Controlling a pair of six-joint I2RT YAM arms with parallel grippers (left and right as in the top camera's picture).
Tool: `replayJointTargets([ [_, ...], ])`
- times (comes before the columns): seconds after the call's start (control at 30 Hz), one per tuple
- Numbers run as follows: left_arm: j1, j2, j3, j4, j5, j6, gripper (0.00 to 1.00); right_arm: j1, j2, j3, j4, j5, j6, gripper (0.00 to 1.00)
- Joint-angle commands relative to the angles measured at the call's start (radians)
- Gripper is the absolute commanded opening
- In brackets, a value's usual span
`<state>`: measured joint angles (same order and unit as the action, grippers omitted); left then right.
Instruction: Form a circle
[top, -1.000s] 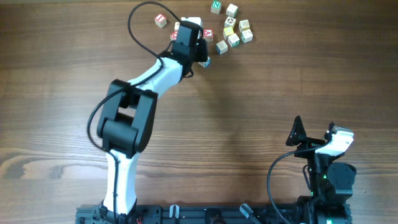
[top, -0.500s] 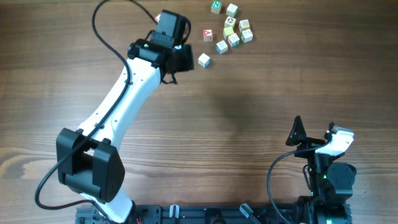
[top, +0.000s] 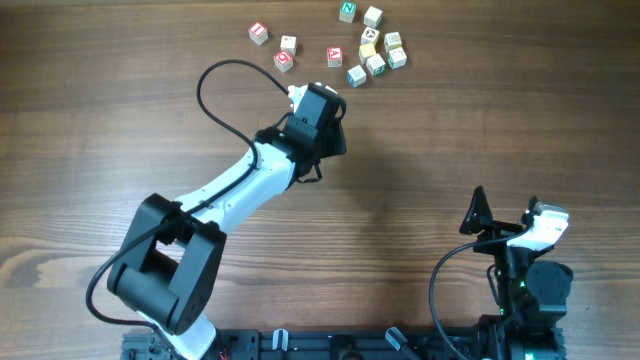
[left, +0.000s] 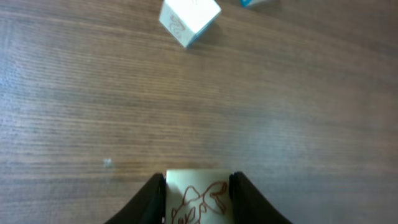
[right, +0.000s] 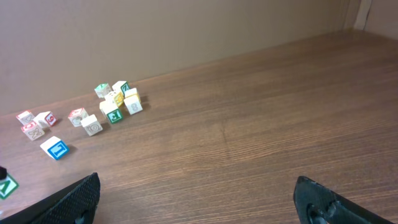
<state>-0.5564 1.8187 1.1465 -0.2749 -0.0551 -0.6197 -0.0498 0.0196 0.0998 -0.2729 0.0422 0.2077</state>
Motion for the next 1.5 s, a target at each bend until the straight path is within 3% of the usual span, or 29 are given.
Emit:
replayJointTargets([
  [0.0,-0.002,0.026,-0.047,0.082,-0.069,-0.047,0.30,-0.005,-0.006,0.005,0.003,0.010,0.004,1.00],
  [0.13,-0.002,0.077,-0.047,0.140,-0.122,-0.003,0.35,-0.005,-0.006,0.005,0.003,0.010,0.004,1.00],
  [0.3,-0.002,0.129,-0.047,0.175,-0.122,0.032,0.34,-0.005,-0.006,0.005,0.003,0.010,0.004,1.00],
  [0.6,-0.002,0.130,-0.047,0.180,-0.236,-0.357,0.30,-0.005,-0.006,0.005,0.003,0.010,0.004,1.00],
  [0.73,-0.003,0.132,-0.047,0.182,-0.258,-0.466,0.30,-0.005,-0.006,0.005,0.003,0.010,0.004,1.00],
  [1.17,-0.048,0.157,-0.047,0.244,-0.257,-0.465,0.47,-0.005,-0.006,0.005,0.003,0.010,0.004,1.00],
  [1.47,-0.054,0.156,-0.047,0.249,-0.257,-0.465,0.49,-0.005,-0.006,0.005,0.003,0.010,0.004,1.00],
])
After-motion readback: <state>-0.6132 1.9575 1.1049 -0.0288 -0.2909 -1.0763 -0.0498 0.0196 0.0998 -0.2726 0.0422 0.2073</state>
